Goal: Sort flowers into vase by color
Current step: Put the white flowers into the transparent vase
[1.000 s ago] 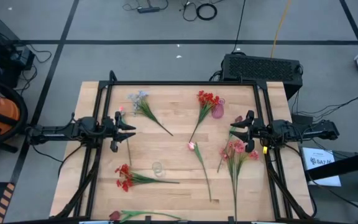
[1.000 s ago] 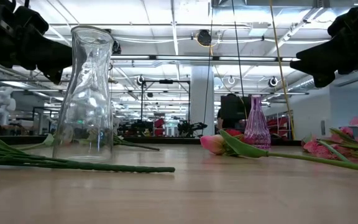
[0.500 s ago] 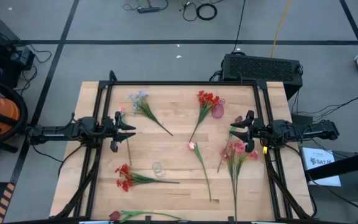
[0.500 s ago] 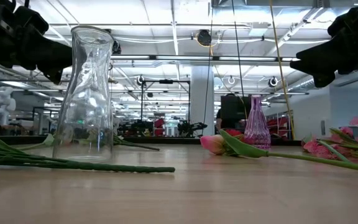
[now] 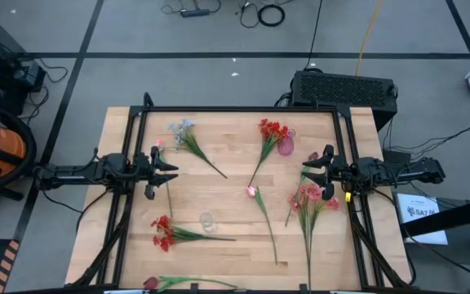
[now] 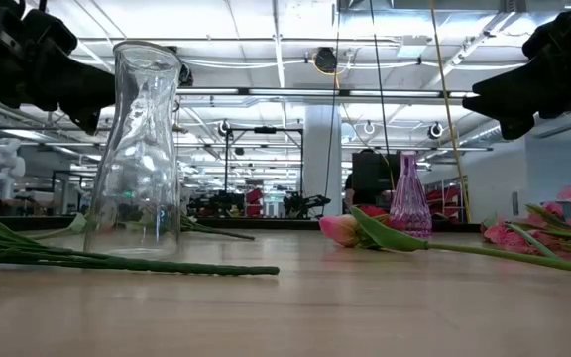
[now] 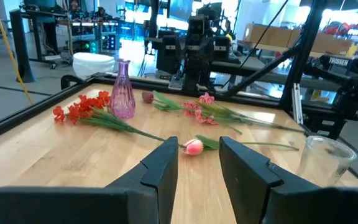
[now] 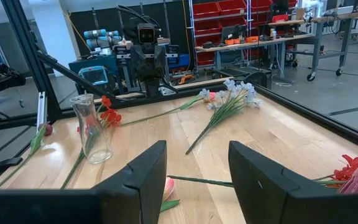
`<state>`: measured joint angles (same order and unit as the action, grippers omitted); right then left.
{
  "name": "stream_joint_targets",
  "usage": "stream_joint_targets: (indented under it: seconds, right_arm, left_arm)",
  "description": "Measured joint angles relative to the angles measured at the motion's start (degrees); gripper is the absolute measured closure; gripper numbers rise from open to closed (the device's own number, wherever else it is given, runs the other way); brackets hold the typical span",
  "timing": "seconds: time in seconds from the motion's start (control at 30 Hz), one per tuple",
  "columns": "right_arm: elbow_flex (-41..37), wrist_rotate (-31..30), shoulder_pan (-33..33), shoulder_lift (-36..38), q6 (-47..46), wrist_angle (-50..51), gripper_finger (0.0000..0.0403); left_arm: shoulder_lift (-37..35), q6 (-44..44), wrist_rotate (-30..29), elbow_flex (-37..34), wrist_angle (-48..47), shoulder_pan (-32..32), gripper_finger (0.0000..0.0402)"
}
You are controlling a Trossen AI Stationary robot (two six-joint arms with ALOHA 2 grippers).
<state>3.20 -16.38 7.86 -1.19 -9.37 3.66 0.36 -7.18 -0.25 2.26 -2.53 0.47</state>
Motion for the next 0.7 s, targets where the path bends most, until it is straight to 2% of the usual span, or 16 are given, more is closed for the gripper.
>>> stream_joint_targets:
  seconds: [0.33,0.47,0.7]
  right_arm:
    - [0.00,-0.01,-0.01,0.02,-0.01,0.00,0.0238]
    - [0.00,-0.02,0.00,0.02,-0.01,0.00,0.0238]
    - [0.00,-0.01,-0.01,0.02,-0.01,-0.01,0.0238]
  left_arm:
    - [-0.02,-4.74,-1.00,-0.02,11.34,-0.02,0.0277]
    - [-0.02,-6.36,-8.33,-0.02,12.57,-0.02,0.0277]
    - [3.26,-16.30,-20.02,0.00,12.40,-0.17,0.0277]
